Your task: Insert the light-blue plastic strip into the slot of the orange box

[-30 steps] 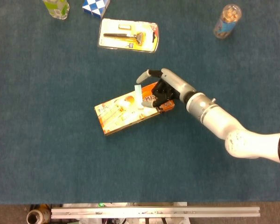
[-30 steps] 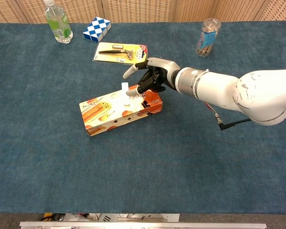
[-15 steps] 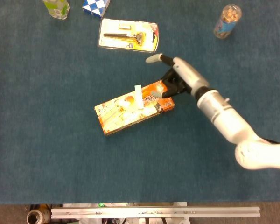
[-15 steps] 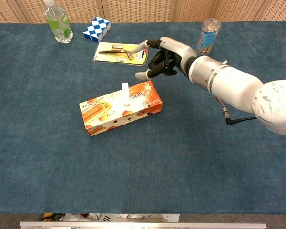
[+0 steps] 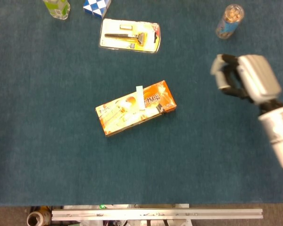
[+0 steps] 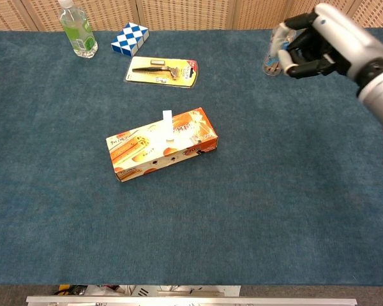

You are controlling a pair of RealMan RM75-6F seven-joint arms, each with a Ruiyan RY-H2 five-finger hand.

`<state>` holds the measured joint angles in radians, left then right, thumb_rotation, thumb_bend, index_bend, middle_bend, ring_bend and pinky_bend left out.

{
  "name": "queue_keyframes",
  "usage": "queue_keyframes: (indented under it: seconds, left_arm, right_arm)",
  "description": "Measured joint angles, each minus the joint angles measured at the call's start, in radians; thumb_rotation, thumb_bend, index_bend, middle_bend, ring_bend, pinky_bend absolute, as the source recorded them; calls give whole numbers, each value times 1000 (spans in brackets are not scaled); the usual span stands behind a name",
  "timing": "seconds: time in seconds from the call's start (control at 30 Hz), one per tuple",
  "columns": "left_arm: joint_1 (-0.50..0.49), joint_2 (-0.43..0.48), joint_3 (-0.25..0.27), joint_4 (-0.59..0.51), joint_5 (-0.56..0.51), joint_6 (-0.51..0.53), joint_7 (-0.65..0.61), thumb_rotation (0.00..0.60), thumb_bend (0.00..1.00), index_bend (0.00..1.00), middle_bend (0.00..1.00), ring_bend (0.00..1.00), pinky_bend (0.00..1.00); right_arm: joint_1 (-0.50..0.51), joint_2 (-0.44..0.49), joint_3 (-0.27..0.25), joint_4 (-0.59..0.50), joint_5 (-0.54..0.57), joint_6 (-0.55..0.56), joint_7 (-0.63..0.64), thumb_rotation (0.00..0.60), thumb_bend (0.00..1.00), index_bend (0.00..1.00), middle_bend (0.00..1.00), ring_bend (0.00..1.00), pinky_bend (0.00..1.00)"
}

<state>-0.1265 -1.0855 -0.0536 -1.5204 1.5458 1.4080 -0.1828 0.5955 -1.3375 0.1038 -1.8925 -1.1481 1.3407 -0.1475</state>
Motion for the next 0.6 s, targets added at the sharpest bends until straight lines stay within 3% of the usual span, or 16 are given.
queue_keyframes:
  seconds: [0.23, 0.37, 0.6]
  left_arm:
    - [-73, 12, 10, 15, 67, -59, -15, 600, 348, 95, 667, 743, 810]
    - [-119, 21, 17, 18, 105, -96, -22, 600, 354, 120, 780, 830, 859]
    - [-207, 37, 35, 17, 182, -164, -52, 600, 450, 199, 935, 956, 957]
  right_arm:
    - [-116, 75, -66, -10, -128, 146, -145, 600, 510, 623, 893, 978, 1000]
    - [-163, 85, -76, 0, -162, 191, -194, 600, 510, 623, 896, 1000, 1000]
    - [-209, 108, -65, -11, -158, 188, -201, 600, 510, 623, 919, 1000, 1000]
